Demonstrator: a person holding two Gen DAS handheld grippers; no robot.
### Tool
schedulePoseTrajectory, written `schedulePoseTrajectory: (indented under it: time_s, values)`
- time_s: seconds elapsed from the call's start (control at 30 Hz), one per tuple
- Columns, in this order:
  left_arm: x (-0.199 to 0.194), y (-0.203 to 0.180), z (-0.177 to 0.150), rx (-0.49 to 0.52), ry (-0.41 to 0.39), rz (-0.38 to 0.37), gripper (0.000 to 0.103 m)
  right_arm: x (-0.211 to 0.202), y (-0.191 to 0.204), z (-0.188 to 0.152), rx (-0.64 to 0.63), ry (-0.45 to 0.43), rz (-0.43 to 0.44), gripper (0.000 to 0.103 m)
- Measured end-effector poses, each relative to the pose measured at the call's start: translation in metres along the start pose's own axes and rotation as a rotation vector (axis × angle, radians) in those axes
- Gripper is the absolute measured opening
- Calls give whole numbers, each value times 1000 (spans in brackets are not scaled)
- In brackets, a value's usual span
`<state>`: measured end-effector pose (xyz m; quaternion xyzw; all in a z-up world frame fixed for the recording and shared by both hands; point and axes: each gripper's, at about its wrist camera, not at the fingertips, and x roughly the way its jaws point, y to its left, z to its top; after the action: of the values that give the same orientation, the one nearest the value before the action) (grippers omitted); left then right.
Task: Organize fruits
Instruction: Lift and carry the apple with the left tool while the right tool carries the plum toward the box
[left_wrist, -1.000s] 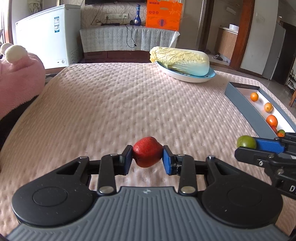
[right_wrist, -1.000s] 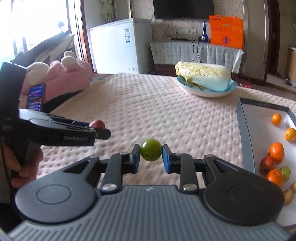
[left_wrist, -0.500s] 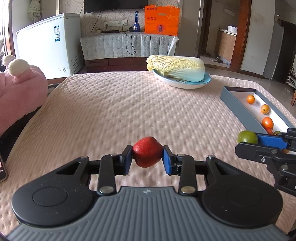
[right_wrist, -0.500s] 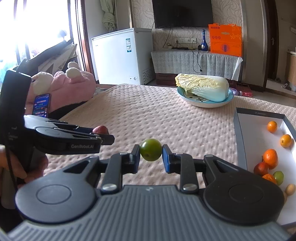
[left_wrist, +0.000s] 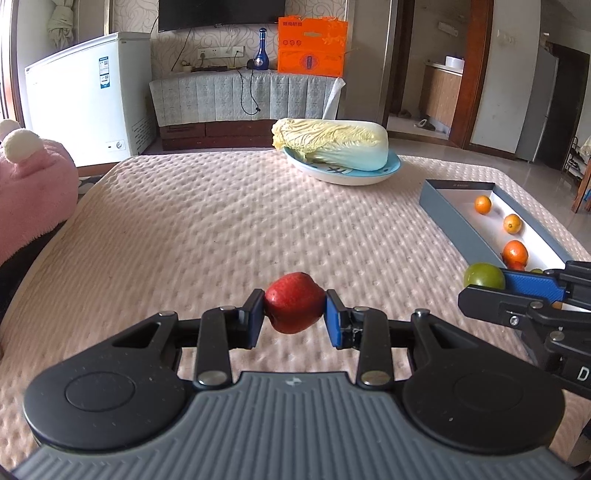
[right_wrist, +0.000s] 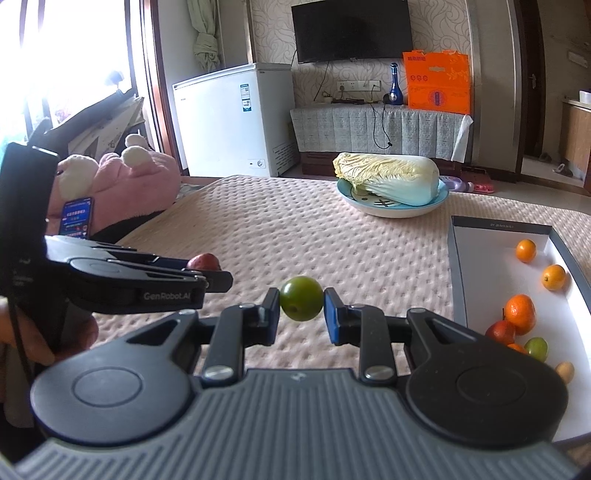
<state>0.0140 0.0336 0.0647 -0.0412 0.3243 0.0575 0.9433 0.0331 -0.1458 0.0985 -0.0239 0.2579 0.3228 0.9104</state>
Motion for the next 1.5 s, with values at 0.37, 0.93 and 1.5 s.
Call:
schedulePoseTrajectory:
  time_s: [0.37,0.93,1.5]
  values:
    - [3,-15,2,15,-2,-22,40,-10,-8,-2,2,0,-23,29]
    - [9,-49,2,43,-2,-66,40,-29,-25,-4,11,-14,-44,29]
    - [10,-52,3,34,-6,-76,40,-34,-29,-5,23,-26,-29,29]
